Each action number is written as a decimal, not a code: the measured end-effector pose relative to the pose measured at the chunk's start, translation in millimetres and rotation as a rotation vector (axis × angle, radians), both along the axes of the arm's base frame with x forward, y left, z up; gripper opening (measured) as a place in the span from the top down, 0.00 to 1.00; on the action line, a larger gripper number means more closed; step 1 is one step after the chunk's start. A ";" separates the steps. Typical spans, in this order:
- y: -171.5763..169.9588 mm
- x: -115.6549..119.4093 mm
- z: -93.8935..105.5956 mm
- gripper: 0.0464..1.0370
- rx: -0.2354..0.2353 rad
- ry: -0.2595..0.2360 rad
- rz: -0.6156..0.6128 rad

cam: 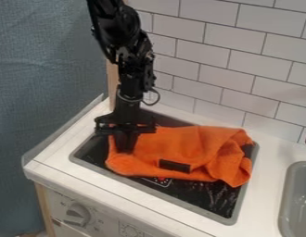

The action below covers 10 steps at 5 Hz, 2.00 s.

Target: Put the fabric on the machine

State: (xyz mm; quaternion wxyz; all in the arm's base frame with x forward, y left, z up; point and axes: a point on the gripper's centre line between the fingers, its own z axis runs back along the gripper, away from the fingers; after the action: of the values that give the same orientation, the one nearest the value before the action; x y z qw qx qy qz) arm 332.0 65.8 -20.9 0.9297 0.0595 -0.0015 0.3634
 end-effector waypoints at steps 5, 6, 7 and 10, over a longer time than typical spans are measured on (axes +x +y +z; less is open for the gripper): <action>-66.6 3.2 70.0 0.99 -0.233 -0.131 -0.113; -112.1 10.5 78.3 0.99 -0.259 -0.150 -0.187; -141.9 20.9 66.2 0.99 -0.300 -0.106 -0.199; -168.7 53.0 25.0 0.97 -0.299 -0.095 -0.166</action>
State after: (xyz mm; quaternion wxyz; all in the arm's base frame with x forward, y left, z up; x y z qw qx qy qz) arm 385.0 -102.9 4.1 0.9539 -0.0969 0.0038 0.2839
